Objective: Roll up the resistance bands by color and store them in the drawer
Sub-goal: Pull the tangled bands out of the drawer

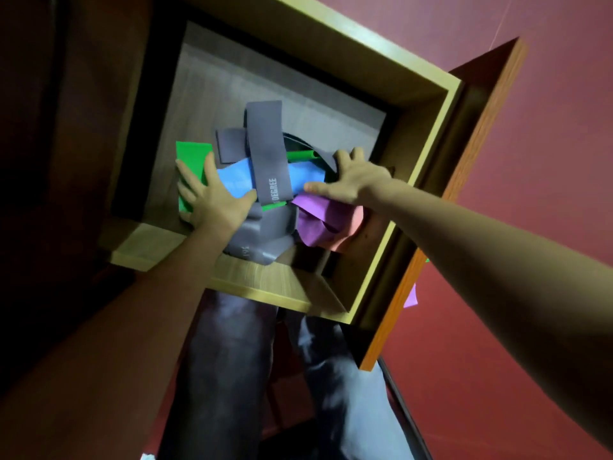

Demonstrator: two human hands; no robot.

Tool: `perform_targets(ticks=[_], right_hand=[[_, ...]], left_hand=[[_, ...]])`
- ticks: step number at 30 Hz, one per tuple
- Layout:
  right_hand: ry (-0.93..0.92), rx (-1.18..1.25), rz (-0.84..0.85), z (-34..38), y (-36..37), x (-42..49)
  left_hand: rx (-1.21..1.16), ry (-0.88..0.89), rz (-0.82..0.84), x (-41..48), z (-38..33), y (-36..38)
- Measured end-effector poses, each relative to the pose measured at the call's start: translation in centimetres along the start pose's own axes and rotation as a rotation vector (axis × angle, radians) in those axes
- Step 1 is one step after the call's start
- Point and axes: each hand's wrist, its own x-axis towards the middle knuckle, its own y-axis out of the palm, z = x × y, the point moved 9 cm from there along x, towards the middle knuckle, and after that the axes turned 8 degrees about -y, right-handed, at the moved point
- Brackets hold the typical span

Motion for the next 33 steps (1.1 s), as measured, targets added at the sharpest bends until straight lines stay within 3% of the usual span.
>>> perform_targets(ticks=[5,9,11,15,19,24,27,33], right_hand=[[-0.011,-0.202,0.071,0.9,3.0,-1.6],[-0.083,-0.440,-0.012,1.8,4.8,-1.8],[-0.054,-0.343,-0.071,1.8,4.7,-1.5],[-0.130,0.159,-0.095,3.1,5.5,-1.2],[-0.209,0.511,-0.118,6.0,8.2,-1.9],[-0.277,0.545,-0.105,7.3,7.7,-2.8],[-0.321,0.556,-0.100,6.8,4.7,-5.0],[-0.234,0.679,-0.125,3.6,-0.4,-13.3]], left_hand=[[-0.108,-0.014,0.035,-0.8,1.1,0.2],[-0.270,-0.070,0.060,-1.1,1.7,0.5],[-0.287,-0.072,0.100,-1.9,1.7,1.4],[-0.329,-0.044,0.159,-3.6,1.2,3.1],[-0.454,-0.209,0.194,-3.6,1.4,3.7],[-0.912,-0.264,0.487,-4.5,-0.2,5.3],[-0.952,-0.371,0.683,-6.4,-1.4,7.1],[-0.855,-0.257,0.855,-15.8,-6.6,3.0]])
